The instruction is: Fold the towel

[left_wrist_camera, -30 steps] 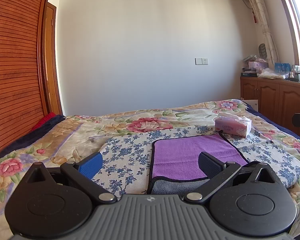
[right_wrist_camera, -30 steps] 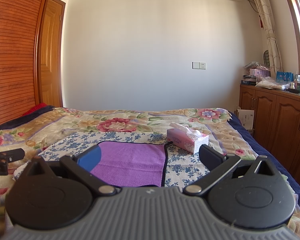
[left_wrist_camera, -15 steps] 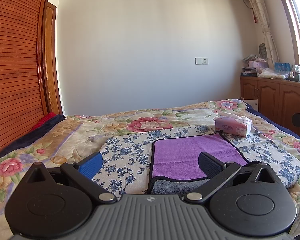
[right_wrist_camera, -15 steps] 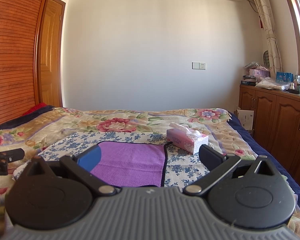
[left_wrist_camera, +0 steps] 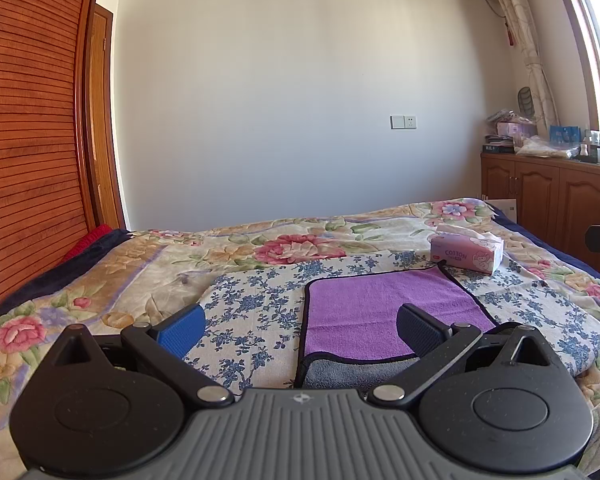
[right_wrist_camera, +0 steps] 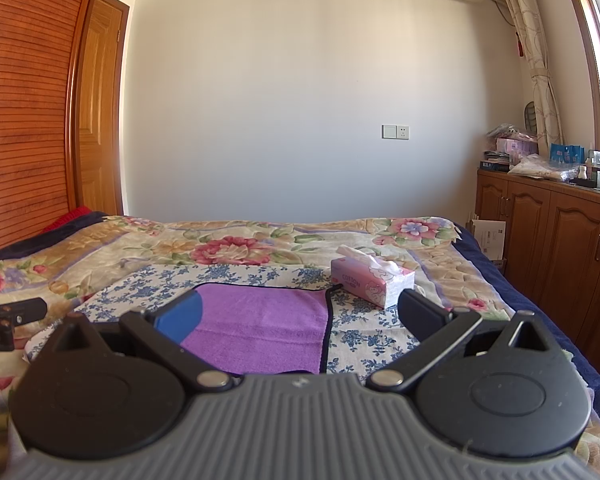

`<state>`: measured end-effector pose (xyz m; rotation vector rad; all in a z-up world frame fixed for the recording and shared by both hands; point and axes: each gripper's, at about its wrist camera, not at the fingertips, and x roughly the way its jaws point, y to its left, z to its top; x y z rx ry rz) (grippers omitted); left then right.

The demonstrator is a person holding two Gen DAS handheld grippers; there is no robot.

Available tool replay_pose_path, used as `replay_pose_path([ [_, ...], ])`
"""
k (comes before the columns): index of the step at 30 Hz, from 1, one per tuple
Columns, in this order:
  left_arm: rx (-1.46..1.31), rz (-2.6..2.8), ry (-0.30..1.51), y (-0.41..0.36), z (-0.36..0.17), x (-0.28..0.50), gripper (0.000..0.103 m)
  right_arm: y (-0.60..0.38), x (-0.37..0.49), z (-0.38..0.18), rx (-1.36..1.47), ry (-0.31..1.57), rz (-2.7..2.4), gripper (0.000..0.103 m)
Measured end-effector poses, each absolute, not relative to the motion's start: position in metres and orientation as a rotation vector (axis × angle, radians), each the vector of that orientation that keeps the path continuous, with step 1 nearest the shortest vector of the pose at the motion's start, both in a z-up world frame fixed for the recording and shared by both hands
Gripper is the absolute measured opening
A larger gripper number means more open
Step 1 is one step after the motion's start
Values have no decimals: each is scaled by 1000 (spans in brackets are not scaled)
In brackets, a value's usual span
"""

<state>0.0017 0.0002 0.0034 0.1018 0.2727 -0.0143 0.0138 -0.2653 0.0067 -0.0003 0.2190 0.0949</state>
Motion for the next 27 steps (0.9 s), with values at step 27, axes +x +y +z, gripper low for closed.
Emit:
replay_pose_path([
  [27, 89, -28, 351, 0, -10, 21, 103, -266, 29, 1, 6, 268, 91, 103],
])
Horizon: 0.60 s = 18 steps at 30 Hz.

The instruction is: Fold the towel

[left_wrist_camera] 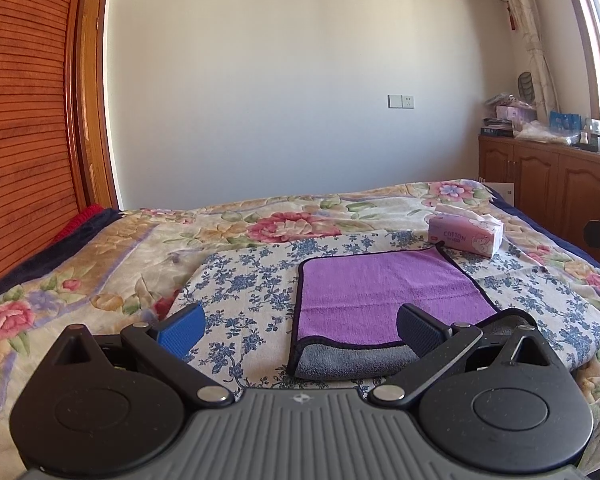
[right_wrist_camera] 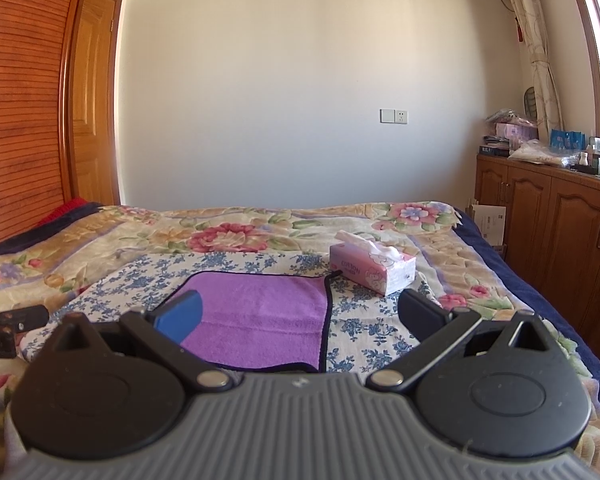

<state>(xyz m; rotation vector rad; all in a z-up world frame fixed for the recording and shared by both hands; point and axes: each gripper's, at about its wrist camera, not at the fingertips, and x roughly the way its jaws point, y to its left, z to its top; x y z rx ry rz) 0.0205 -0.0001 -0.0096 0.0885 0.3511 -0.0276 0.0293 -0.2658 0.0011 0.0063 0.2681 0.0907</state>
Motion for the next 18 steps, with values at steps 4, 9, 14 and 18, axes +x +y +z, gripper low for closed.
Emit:
replay_pose_path([
  [4, 76, -31, 378, 0, -10, 27, 103, -265, 32, 0, 3, 274, 97, 103],
  [9, 79, -32, 400, -1, -9, 35, 103, -265, 38, -1, 6, 285, 105, 103],
  [14, 90, -35, 419, -4, -9, 41, 103, -266, 43, -3, 14, 299, 111, 103],
  [18, 88, -42, 436, -5, -10, 46, 103, -266, 48, -3, 22, 309, 108, 103],
])
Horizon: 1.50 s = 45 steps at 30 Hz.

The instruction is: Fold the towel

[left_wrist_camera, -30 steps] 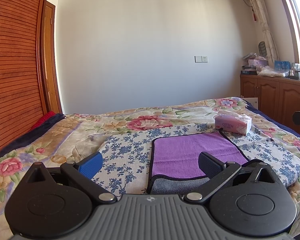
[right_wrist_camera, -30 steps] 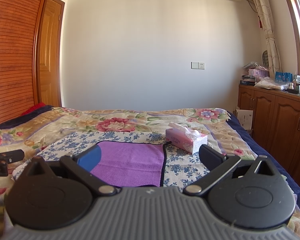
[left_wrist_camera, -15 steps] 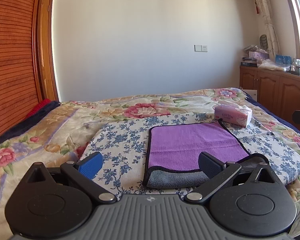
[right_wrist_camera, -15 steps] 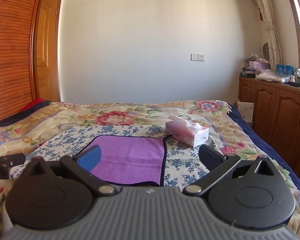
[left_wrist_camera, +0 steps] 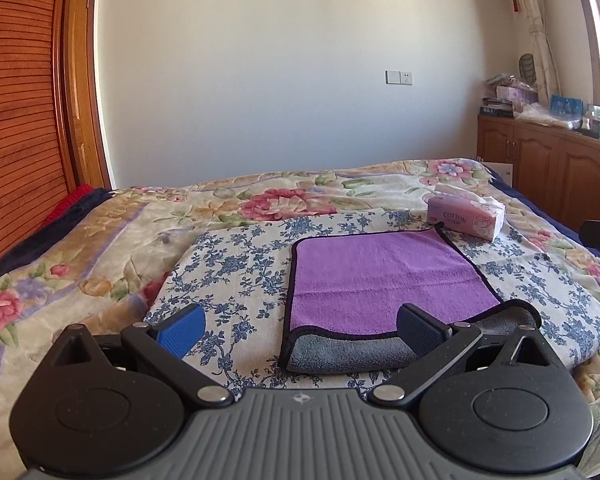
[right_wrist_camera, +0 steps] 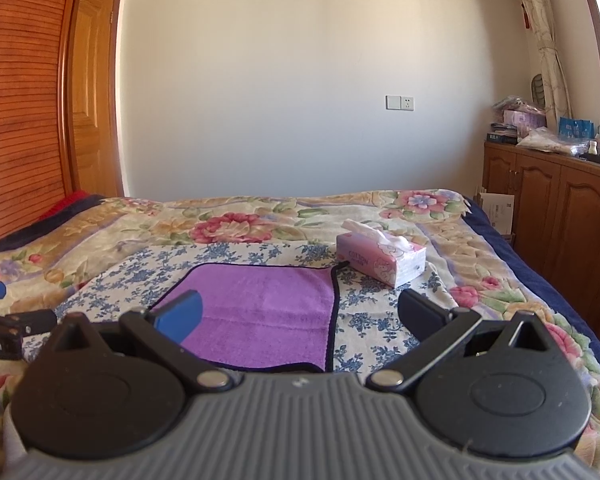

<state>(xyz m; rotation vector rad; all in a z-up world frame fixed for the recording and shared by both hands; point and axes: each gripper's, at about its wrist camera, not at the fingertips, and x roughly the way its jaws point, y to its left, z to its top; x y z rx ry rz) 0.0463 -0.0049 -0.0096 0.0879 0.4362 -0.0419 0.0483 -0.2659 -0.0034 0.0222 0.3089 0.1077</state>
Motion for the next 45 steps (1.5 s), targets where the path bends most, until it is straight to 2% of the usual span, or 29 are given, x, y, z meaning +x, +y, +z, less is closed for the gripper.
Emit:
replay_pose_path([
  [45, 85, -117, 577, 11, -48, 140, 101, -254, 125, -35, -82, 487, 202, 103],
])
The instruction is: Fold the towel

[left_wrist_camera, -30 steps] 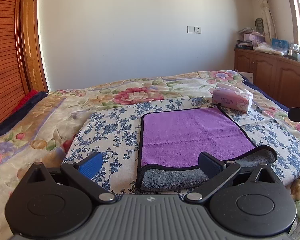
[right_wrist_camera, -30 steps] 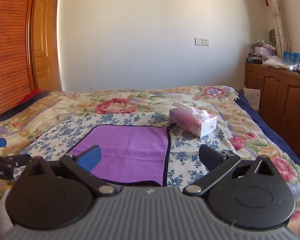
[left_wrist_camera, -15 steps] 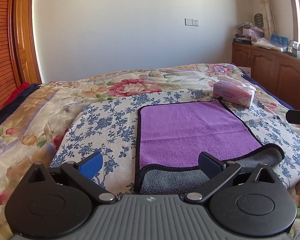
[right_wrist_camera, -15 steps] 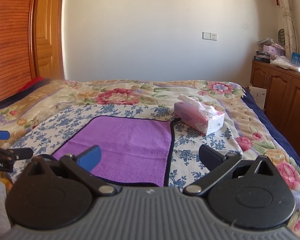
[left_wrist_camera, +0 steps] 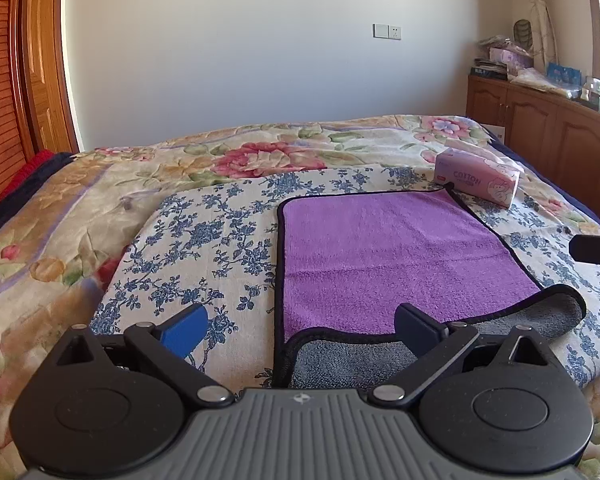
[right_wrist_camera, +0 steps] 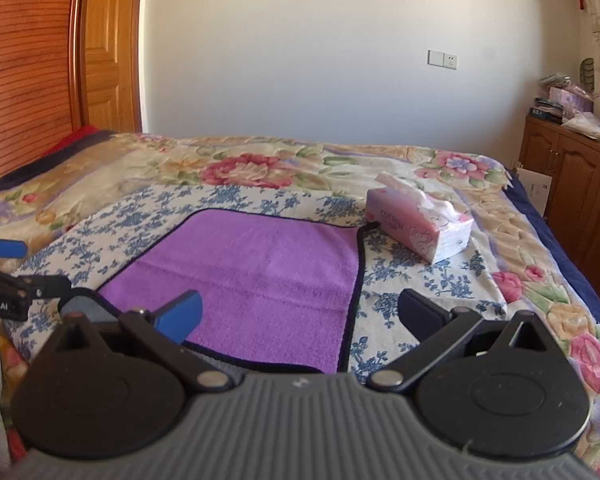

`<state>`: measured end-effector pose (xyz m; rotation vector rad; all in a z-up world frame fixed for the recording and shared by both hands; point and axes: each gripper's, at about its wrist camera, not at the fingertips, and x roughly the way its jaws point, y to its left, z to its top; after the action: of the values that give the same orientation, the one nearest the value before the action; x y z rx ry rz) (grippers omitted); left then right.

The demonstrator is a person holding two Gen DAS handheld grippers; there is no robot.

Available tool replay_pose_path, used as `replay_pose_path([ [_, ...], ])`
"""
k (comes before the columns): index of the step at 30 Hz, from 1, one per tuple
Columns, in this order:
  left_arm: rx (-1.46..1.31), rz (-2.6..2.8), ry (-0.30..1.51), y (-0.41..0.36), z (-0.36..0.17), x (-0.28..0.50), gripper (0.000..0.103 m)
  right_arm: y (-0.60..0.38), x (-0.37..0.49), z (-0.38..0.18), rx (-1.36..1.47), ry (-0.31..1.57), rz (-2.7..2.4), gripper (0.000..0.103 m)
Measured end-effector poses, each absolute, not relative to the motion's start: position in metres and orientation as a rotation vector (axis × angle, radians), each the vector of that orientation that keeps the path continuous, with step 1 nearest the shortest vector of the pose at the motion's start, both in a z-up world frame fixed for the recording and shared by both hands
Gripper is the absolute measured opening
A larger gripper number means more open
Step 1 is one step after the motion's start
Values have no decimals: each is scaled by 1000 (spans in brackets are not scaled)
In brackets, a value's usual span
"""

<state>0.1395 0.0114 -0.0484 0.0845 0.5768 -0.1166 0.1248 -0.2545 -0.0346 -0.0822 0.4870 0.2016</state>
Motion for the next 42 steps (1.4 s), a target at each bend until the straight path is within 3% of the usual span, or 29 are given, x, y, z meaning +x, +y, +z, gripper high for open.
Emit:
replay_pose_path([
  [9, 92, -138, 597, 13, -56, 155, 96, -256, 137, -42, -60, 528, 219, 103],
  [15, 77, -159, 632, 17, -63, 165, 87, -257, 145, -47, -59, 562, 219, 103],
  [30, 27, -194, 745, 21, -81, 176, 46, -255, 163, -76, -54, 760, 246, 103],
  [32, 30, -200, 756, 20, -82, 176, 37, -256, 164, -79, -48, 789, 259, 103],
  [35, 28, -199, 761, 20, -83, 176, 36, -256, 164, -81, -41, 807, 264, 101],
  [38, 18, -198, 767, 22, -84, 176, 35, -259, 166, -82, -22, 825, 274, 92],
  [42, 20, -198, 775, 22, -86, 177, 33, -260, 168, -85, -12, 851, 284, 87],
])
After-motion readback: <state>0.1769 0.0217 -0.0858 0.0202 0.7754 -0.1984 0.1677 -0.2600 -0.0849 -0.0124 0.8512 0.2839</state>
